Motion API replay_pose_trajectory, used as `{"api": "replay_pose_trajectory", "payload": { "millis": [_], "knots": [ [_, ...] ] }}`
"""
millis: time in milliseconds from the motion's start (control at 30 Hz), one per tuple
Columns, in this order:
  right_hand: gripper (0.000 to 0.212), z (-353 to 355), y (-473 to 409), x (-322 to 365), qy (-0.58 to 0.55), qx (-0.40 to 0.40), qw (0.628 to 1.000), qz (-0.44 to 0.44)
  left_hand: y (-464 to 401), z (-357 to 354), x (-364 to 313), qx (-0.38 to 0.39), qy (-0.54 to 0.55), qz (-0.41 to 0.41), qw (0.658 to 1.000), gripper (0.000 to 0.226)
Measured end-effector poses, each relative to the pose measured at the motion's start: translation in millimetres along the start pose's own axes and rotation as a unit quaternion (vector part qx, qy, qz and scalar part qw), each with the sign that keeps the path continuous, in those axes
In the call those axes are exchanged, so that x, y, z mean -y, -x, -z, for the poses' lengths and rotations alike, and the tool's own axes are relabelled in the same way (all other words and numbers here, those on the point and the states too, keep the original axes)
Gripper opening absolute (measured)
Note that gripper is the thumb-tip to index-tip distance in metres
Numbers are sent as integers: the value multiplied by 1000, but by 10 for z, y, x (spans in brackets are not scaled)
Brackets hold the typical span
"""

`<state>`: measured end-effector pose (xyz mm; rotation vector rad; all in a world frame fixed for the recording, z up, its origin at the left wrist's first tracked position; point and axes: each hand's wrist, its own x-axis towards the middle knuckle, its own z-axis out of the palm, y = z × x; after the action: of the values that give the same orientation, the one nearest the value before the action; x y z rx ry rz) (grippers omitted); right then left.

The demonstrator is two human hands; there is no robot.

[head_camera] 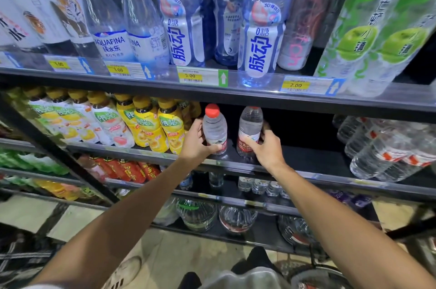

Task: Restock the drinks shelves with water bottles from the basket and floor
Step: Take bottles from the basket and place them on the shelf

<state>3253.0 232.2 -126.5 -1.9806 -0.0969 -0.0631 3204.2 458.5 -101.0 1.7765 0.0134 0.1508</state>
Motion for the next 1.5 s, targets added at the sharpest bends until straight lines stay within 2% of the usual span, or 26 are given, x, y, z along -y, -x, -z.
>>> {"api": "replay_pose_trajectory", "payload": {
  "millis": [167,333,500,600,700,833,967,1167,1400,1500],
  "knots": [
    [36,-1,-15,-12,16,6,1000,-1,-217,-18,155,0,13,51,999,72],
    [47,32,0,23,27,14,999,20,-256,2,190,54,-4,50,997,73],
    [48,76,36,57,71,86,994,-22,-146,17,199,86,-66,70,992,69],
    [64,86,78,27,135,125,981,-59,-86,-52,216,22,-162,86,983,75],
    [62,100,65,1,195,127,970,-76,-64,-114,215,-12,-203,74,976,73],
    [59,88,61,-2,245,116,960,-62,-79,-126,260,-24,-219,94,971,59],
    [58,85,24,-19,244,111,962,-49,-122,-137,293,-35,-232,96,967,48],
    [62,-14,-199,-31,272,103,955,-58,-409,-150,304,-28,-229,110,967,57],
    [64,-173,-561,-274,322,93,942,-33,-717,-221,481,-37,-333,83,938,59],
    [67,-242,-736,-292,280,80,956,-30,-834,-249,574,-42,-322,62,944,60]
  ]
}}
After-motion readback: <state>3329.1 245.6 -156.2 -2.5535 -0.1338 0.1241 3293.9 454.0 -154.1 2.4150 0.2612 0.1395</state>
